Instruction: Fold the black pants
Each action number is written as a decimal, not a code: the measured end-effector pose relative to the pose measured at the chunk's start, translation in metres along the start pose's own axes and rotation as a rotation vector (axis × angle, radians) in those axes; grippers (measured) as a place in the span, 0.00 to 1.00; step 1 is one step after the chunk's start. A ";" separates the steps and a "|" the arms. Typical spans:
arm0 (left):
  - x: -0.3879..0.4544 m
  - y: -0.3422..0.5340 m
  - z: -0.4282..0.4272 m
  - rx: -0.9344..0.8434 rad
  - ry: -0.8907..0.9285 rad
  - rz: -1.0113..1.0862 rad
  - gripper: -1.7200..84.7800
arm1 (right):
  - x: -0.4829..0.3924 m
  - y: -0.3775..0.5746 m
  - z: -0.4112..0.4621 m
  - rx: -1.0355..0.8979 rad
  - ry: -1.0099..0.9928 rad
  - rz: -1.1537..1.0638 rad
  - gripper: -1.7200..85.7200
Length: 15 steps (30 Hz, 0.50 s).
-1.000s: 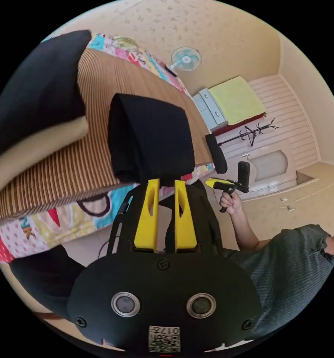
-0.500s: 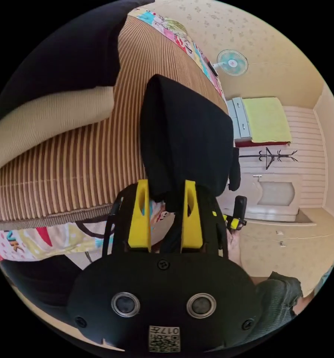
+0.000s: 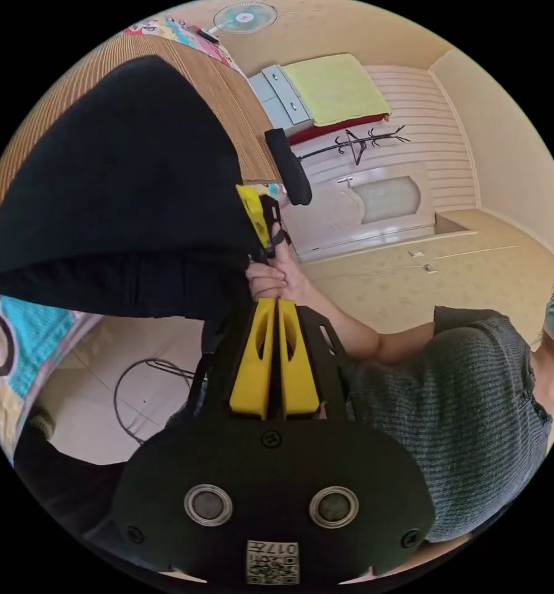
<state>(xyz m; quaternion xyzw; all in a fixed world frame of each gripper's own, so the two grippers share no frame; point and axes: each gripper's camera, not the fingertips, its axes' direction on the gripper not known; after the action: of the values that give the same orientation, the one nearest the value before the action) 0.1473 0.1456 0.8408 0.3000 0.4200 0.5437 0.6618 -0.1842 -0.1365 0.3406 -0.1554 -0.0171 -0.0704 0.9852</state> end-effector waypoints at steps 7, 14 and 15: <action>0.028 -0.026 -0.128 0.253 -0.304 -0.022 0.20 | -0.044 0.019 -0.033 0.045 0.122 -0.042 0.29; 0.073 -0.117 -0.150 0.273 -0.258 0.280 0.15 | -0.050 0.032 -0.030 0.096 0.086 -0.014 0.29; 0.057 -0.139 -0.131 0.179 -0.351 0.242 0.14 | -0.053 0.035 -0.027 0.097 0.098 -0.016 0.29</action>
<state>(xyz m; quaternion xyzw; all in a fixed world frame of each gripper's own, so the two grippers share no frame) 0.0997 0.1613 0.6480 0.4956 0.3060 0.5191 0.6255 -0.2315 -0.1050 0.3018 -0.1037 0.0266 -0.0848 0.9906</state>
